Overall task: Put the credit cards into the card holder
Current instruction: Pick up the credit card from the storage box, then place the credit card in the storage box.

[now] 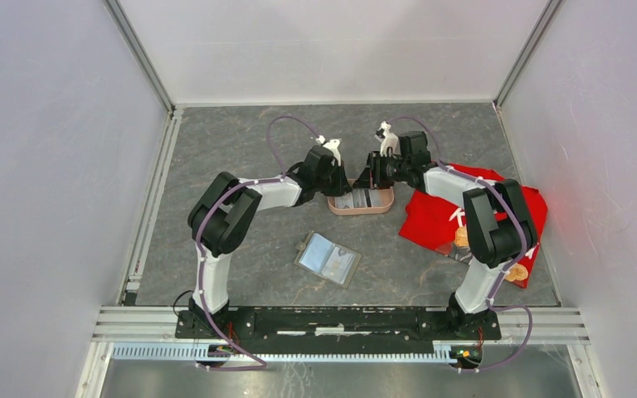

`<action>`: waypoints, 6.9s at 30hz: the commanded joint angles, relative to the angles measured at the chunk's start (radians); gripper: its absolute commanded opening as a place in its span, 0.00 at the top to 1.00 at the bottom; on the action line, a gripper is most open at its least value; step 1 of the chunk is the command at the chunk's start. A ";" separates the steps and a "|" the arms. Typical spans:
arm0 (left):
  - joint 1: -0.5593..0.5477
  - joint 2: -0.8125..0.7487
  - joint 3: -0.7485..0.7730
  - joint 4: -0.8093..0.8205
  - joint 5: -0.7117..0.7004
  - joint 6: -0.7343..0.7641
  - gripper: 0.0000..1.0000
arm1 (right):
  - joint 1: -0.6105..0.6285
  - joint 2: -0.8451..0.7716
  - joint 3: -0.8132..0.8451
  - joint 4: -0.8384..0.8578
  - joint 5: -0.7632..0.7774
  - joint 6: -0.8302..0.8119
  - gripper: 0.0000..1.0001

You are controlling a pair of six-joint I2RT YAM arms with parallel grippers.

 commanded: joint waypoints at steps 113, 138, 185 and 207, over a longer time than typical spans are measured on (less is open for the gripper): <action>0.120 -0.078 -0.275 0.437 0.308 -0.444 0.85 | -0.038 0.045 0.009 0.032 -0.187 -0.048 0.64; 0.133 -0.146 -0.273 0.510 0.407 -0.134 0.98 | -0.058 0.108 0.412 -0.381 -0.404 -0.926 0.38; 0.038 -0.241 -0.350 0.501 0.198 0.014 0.98 | -0.035 0.079 0.068 0.159 -0.073 0.005 0.17; 0.038 -0.244 -0.359 0.513 0.184 0.006 0.98 | -0.021 0.113 0.088 0.125 -0.062 0.011 0.27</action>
